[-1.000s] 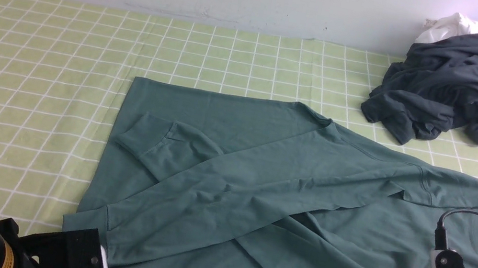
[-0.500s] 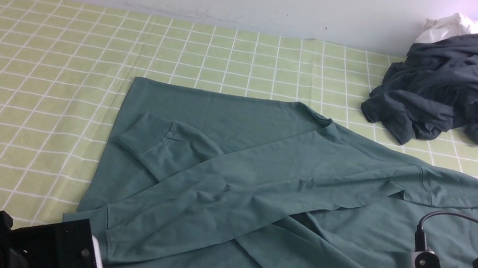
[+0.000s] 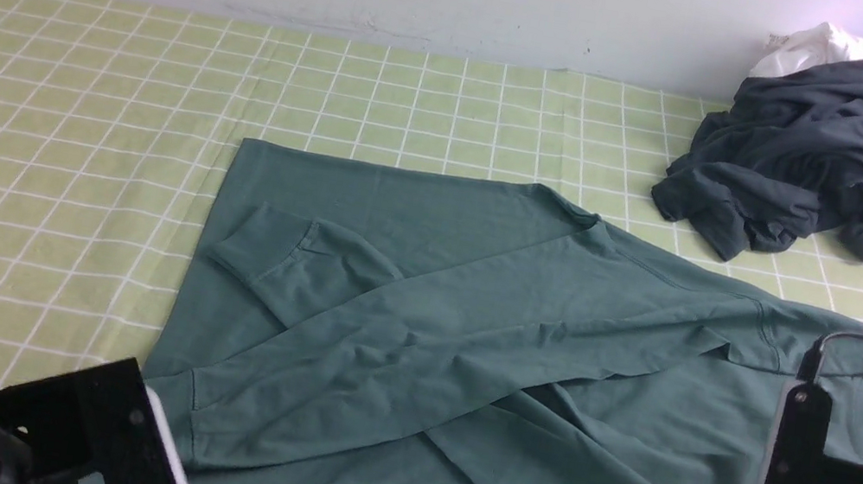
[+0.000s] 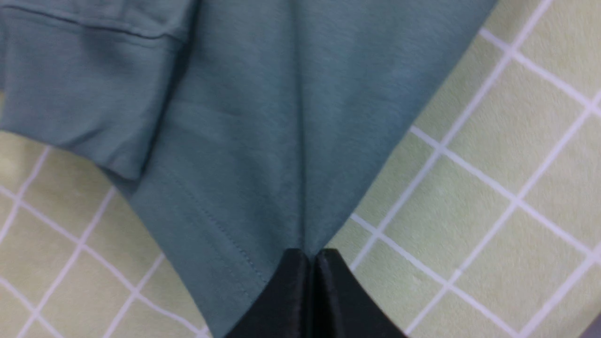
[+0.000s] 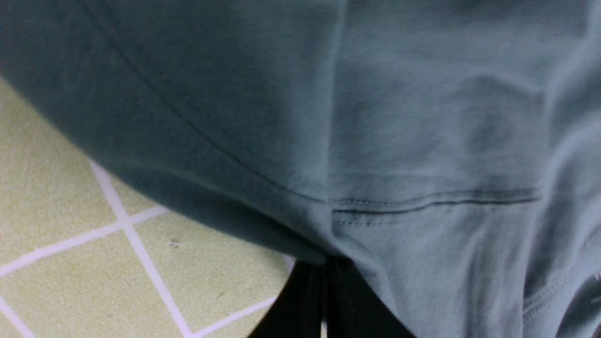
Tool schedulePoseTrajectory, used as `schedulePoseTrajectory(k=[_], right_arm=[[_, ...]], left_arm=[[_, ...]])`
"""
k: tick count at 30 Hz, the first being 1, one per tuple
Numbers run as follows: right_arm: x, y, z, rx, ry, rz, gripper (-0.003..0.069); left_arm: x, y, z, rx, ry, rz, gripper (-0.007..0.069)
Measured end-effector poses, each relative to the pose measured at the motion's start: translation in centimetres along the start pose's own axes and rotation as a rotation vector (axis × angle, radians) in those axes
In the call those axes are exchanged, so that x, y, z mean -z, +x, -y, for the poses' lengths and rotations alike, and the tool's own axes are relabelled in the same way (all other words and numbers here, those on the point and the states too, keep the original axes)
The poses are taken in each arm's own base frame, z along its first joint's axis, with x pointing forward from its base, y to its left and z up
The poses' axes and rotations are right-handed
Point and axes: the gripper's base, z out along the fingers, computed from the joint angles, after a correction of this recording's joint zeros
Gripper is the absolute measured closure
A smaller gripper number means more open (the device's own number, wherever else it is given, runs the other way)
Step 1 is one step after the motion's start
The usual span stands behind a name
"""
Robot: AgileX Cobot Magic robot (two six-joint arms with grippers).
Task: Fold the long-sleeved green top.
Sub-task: Use both arms simultaneously to clamp the lower edge of the clothing fabric, then use both arms to drag the lower edge of the fabric forward and fold it over the upper edge
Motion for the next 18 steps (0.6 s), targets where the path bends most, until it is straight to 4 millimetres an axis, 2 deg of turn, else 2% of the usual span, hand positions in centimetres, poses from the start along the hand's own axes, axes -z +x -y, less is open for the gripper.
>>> schedulePoseTrajectory(k=[2, 6, 11, 12, 15, 18], right_arm=[[1.6, -0.3, 1.1, -0.08, 0.013, 0.008, 0.0664], [3.6, -1.0, 3.1, -0.134, 0.062, 0.03, 0.0664], [5.8, -2.6, 7.1, -0.182, 0.211, 0.13, 0.0664], [6.1, -3.1, 8.5, -0.209, 0.252, 0.164, 0.0664], [5.8, -4.1, 11.1, -0.256, 0.308, 0.216, 0.0664], [4.1, -4.6, 14.0, -0.308, 0.335, 0.234, 0.0664]], left_arm=[[1.1, -0.6, -0.7, 0.071, -0.056, 0.035, 0.0628], [2.6, -1.9, -2.3, 0.206, -0.149, 0.096, 0.0628], [4.4, -5.5, -6.3, 0.391, -0.263, 0.248, 0.0627], [4.4, -6.8, -7.6, 0.41, -0.282, 0.274, 0.0625], [3.8, -8.8, -10.3, 0.434, -0.312, 0.273, 0.0625], [2.2, -11.1, -14.0, 0.455, -0.334, 0.231, 0.0625]])
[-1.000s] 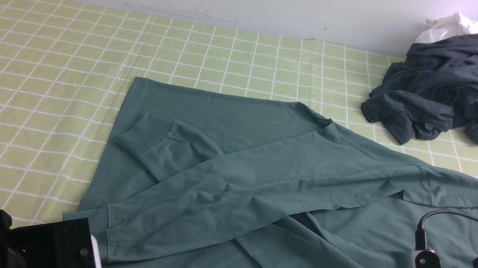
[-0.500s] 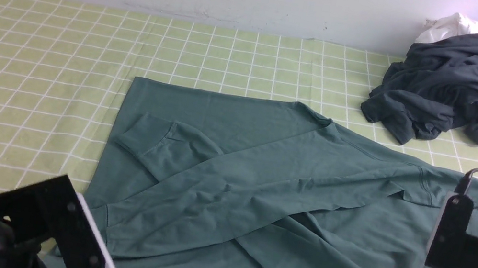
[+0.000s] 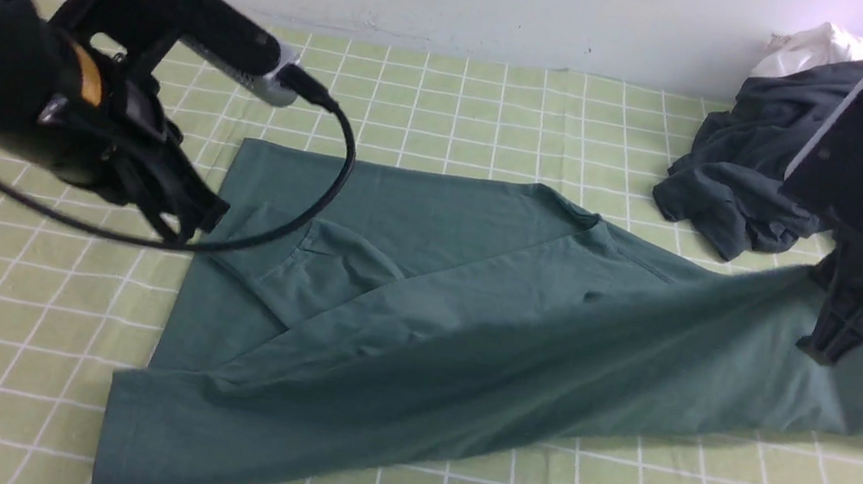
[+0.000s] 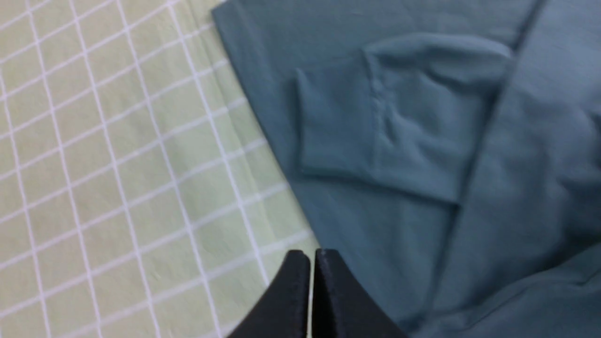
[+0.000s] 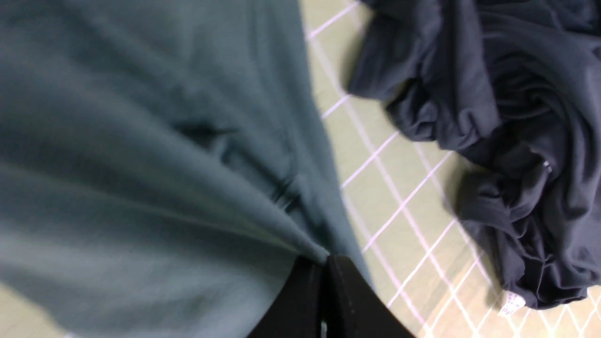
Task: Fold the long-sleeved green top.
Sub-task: Use both arms to drag the lower edge of the fabric forward and fold it over the upper edge
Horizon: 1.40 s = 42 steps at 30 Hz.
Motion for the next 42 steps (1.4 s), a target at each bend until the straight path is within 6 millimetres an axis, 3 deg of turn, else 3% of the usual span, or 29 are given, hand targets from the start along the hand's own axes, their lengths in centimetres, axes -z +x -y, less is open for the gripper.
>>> schedulePoseTrajectory(k=[4, 8, 15, 19, 20, 22, 24, 27, 30, 34, 36, 42], right_arm=[[-3.7, 0.0, 1.7, -0.053, -0.006, -0.043, 0.0664], [-6.0, 0.1, 1.6, -0.101, -0.076, -0.12, 0.0664], [-5.9, 0.4, 0.1, -0.241, -0.228, -0.194, 0.0664], [-5.9, 0.3, -0.1, -0.252, -0.252, -0.184, 0.0664], [-5.9, 0.3, -0.2, -0.251, -0.256, -0.177, 0.0664], [-5.9, 0.2, -0.2, -0.253, -0.257, -0.174, 0.0664], [-5.9, 0.1, -0.2, -0.261, -0.259, -0.167, 0.0664], [-5.9, 0.1, -0.2, -0.265, -0.259, -0.16, 0.0664], [-5.9, 0.1, -0.2, -0.268, -0.26, -0.158, 0.0664], [-5.9, 0.0, -0.2, -0.26, -0.261, -0.156, 0.0664], [-5.9, 0.0, -0.2, -0.259, -0.262, -0.155, 0.0664], [-5.9, 0.0, -0.2, -0.259, -0.265, -0.158, 0.0664]], left_arm=[[-4.1, -2.6, -1.6, 0.03, -0.023, -0.092, 0.0625], [-7.3, -2.2, -1.2, -0.009, 0.031, -0.315, 0.0625], [-9.4, 2.3, 1.1, -0.021, 0.236, -0.645, 0.0603], [-10.2, 3.4, 1.4, -0.027, 0.251, -0.638, 0.0529], [-10.7, 3.5, 1.5, -0.027, 0.246, -0.613, 0.0472], [-10.9, 3.5, 1.5, -0.027, 0.246, -0.604, 0.0446], [-12.0, 3.7, 1.7, -0.03, 0.248, -0.599, 0.0368], [-13.3, 4.4, 2.0, -0.03, 0.256, -0.637, 0.0343], [-14.3, 5.1, 2.3, -0.031, 0.266, -0.675, 0.0369], [-14.0, 4.9, 2.2, -0.029, 0.265, -0.664, 0.0546], [-13.4, 4.5, 2.1, -0.028, 0.261, -0.643, 0.0596], [-10.4, 2.8, 1.4, -0.024, 0.241, -0.547, 0.0613]])
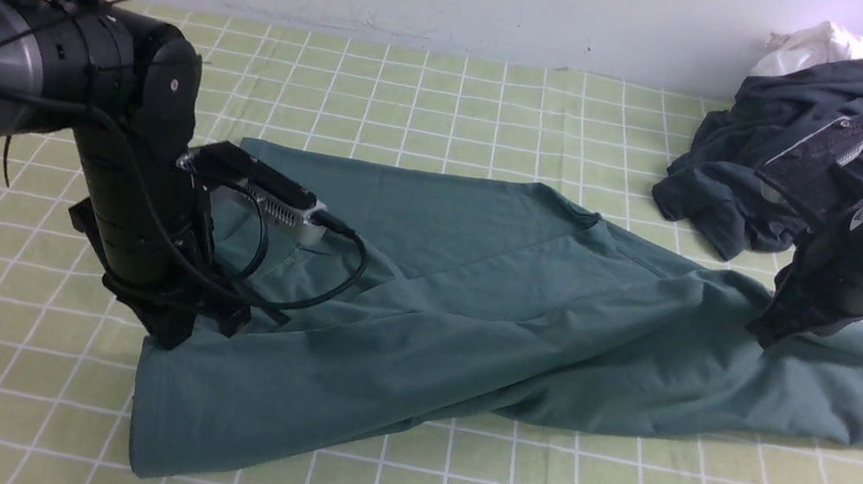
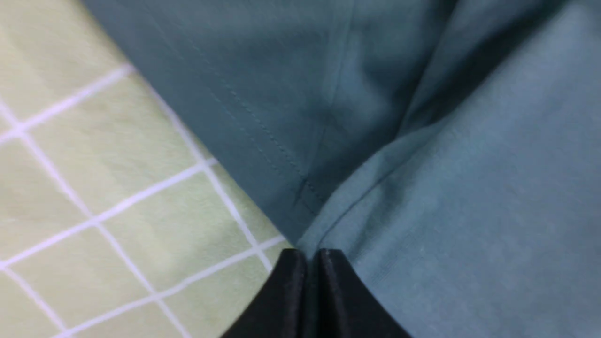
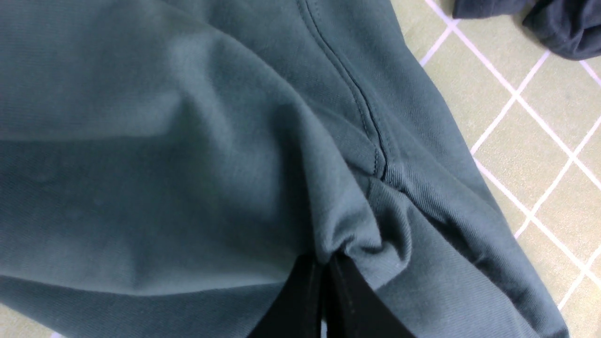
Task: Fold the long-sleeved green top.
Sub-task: Use both arms to drag the lower edge of the fabric forward and fold it over the upper edge
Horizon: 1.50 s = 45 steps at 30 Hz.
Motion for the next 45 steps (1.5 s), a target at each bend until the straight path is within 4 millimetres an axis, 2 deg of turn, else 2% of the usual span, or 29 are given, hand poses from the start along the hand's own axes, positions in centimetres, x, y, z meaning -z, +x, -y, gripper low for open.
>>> schedulePoseTrajectory(k=[4, 9, 12, 13, 14, 17, 18, 22, 27, 32, 37, 41, 45], right_arm=[[0.0, 0.0, 0.0, 0.005, 0.0, -0.001, 0.0664], [0.0, 0.1, 0.6, 0.036, 0.04, 0.004, 0.0664], [0.0, 0.2, 1.8, 0.052, 0.103, 0.046, 0.0664], [0.0, 0.2, 1.9, 0.052, 0.105, 0.049, 0.0664], [-0.1, 0.0, 2.2, 0.068, 0.129, 0.076, 0.0664], [-0.3, -0.6, 2.6, 0.087, 0.167, 0.139, 0.0664], [-0.3, -0.7, 2.6, 0.087, 0.171, 0.144, 0.0664], [-2.1, -1.8, 3.4, 0.095, 0.21, 0.213, 0.0664], [-5.1, -2.6, 3.9, 0.095, 0.212, 0.222, 0.0664], [-7.8, -3.7, 4.8, 0.088, 0.214, 0.224, 0.0664], [-9.1, -4.5, 5.5, 0.068, 0.235, 0.229, 0.0664], [-9.4, -4.8, 5.9, -0.007, 0.249, 0.242, 0.0664], [-9.2, -5.0, 6.1, -0.104, 0.249, 0.266, 0.0634]], left_arm=[[1.7, -0.2, -0.3, -0.019, -0.043, 0.052, 0.0615], [3.7, -1.7, -1.7, -0.065, -0.192, 0.161, 0.0615], [6.3, -4.0, -2.8, -0.086, -0.327, 0.34, 0.0615], [6.4, -4.1, -2.9, -0.085, -0.329, 0.353, 0.0615], [7.3, -5.4, -3.3, -0.099, -0.375, 0.45, 0.0615], [7.8, -7.8, -4.1, -0.105, -0.42, 0.605, 0.0615], [7.7, -7.9, -4.1, -0.105, -0.421, 0.612, 0.0615], [4.9, -10.8, -5.9, -0.069, -0.423, 0.664, 0.0615], [1.2, -12.9, -7.6, -0.04, -0.424, 0.636, 0.0615], [-1.1, -14.9, -8.5, -0.066, -0.461, 0.642, 0.0615], [-2.9, -15.6, -9.3, -0.029, -0.466, 0.639, 0.0587], [-3.8, -15.5, -10.3, 0.028, -0.459, 0.647, 0.0508], [-3.7, -15.4, -10.8, 0.077, -0.453, 0.656, 0.0426]])
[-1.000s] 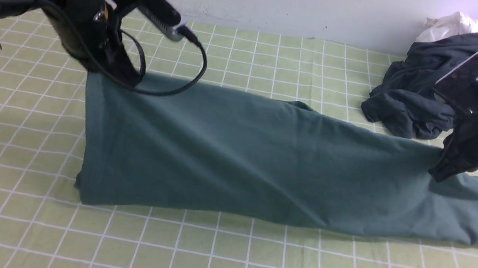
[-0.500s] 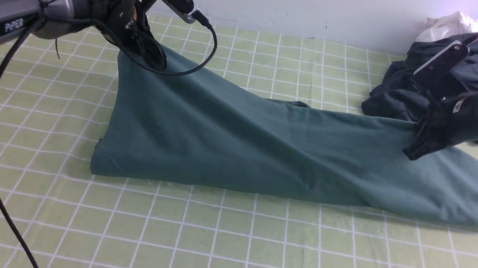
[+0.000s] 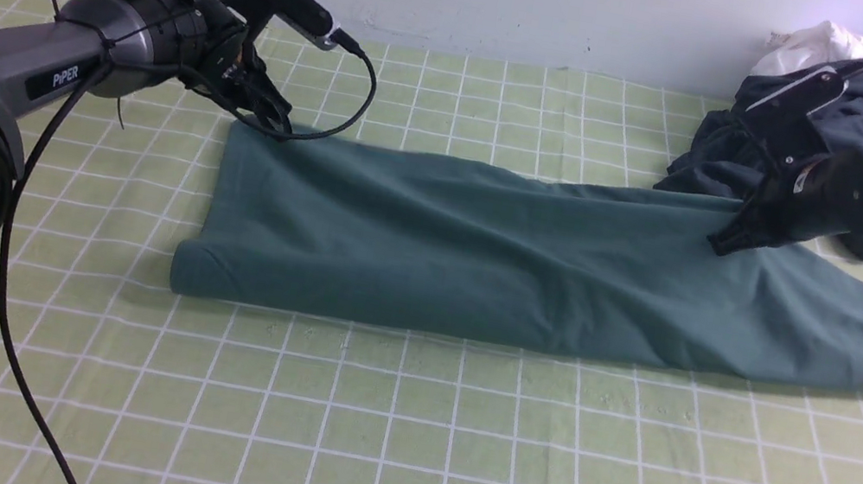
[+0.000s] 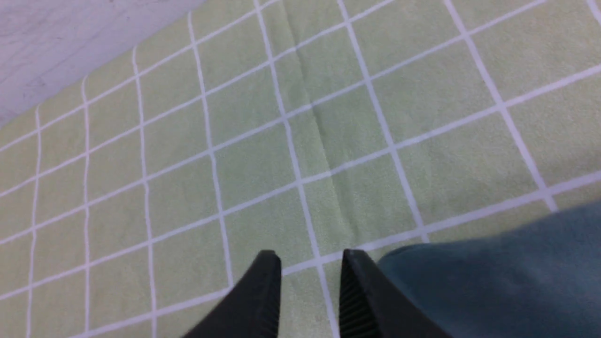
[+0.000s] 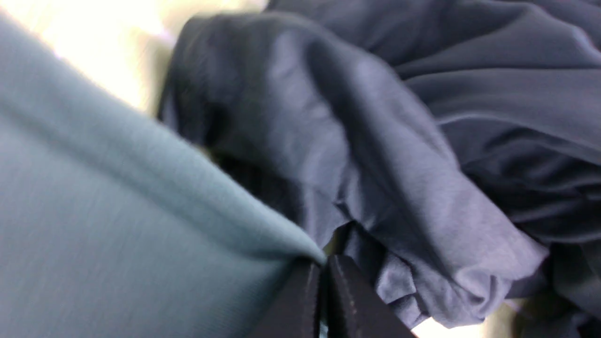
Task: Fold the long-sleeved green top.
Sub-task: Use both arms to drag the lower edge of the fabric forward and fold it over the upper edge, then use the right arm to clamp the right edge of the fabric
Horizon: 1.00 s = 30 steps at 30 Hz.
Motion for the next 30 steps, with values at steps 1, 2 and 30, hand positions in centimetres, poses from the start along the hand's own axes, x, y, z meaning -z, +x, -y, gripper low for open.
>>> schedulePoseTrajectory(k=[1, 2, 30], right_arm=[[0.2, -0.1, 0.1, -0.04, 0.003, 0.003, 0.0598], [0.4, -0.2, 0.2, -0.06, 0.005, 0.004, 0.0571], [3.6, 11.2, 7.6, -0.641, 0.041, -0.56, 0.0561]], left_arm=[[0.2, -0.1, -0.2, 0.015, -0.005, 0.001, 0.0384], [0.5, -0.3, -0.4, 0.029, -0.008, -0.004, 0.0361], [8.9, 4.2, 5.7, 0.022, 0.365, -0.606, 0.0535]])
